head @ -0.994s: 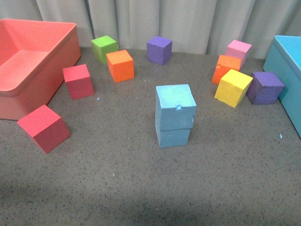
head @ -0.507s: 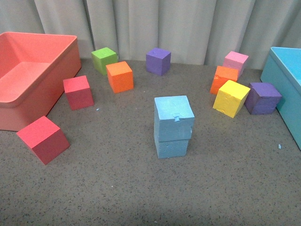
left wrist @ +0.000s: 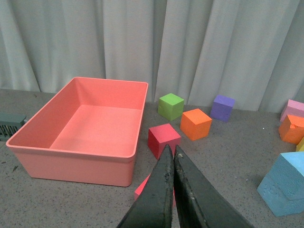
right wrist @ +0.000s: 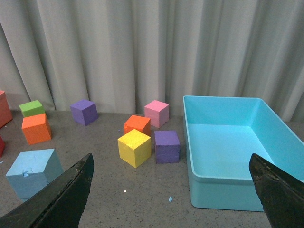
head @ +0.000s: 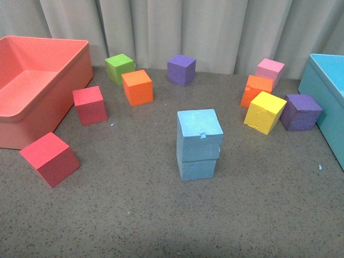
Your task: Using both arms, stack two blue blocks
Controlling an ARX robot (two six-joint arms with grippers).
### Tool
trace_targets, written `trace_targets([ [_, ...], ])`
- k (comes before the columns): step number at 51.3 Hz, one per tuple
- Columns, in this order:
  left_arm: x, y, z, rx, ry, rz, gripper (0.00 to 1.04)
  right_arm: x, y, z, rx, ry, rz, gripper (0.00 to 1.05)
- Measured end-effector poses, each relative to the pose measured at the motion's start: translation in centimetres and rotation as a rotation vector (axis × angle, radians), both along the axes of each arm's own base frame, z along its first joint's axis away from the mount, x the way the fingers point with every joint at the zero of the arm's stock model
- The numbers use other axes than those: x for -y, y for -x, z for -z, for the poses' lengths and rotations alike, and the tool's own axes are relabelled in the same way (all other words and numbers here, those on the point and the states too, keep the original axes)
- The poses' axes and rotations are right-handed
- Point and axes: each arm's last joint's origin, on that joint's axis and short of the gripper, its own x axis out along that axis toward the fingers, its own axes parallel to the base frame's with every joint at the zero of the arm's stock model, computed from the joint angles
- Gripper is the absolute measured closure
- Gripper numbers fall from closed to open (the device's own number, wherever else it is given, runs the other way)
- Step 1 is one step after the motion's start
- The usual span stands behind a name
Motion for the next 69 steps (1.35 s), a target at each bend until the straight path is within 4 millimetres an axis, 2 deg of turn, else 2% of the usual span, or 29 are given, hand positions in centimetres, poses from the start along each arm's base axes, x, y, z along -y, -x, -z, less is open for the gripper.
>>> trace_targets([
  [13,0.0,0.4,0.0,0.000,0.000,0.000,1.01,0.0,0.0,0.0,0.000,0.000,0.000,0.09],
  [20,0.0,1.6,0.3,-0.008,0.000,0.000,1.01,0.0,0.0,0.0,0.000,0.000,0.000,0.09],
  [29,0.0,1.6,0.3,-0.007,0.000,0.000,0.66,0.0,0.0,0.0,0.000,0.000,0.000,0.09],
  [49,0.0,1.6,0.3,-0.007,-0.001,0.000,0.05,0.0,0.0,0.0,0.000,0.000,0.000,0.09],
  [69,0.0,1.6,0.3,-0.007,-0.002,0.000,0.07,0.0,0.0,0.0,0.000,0.000,0.000,0.09],
])
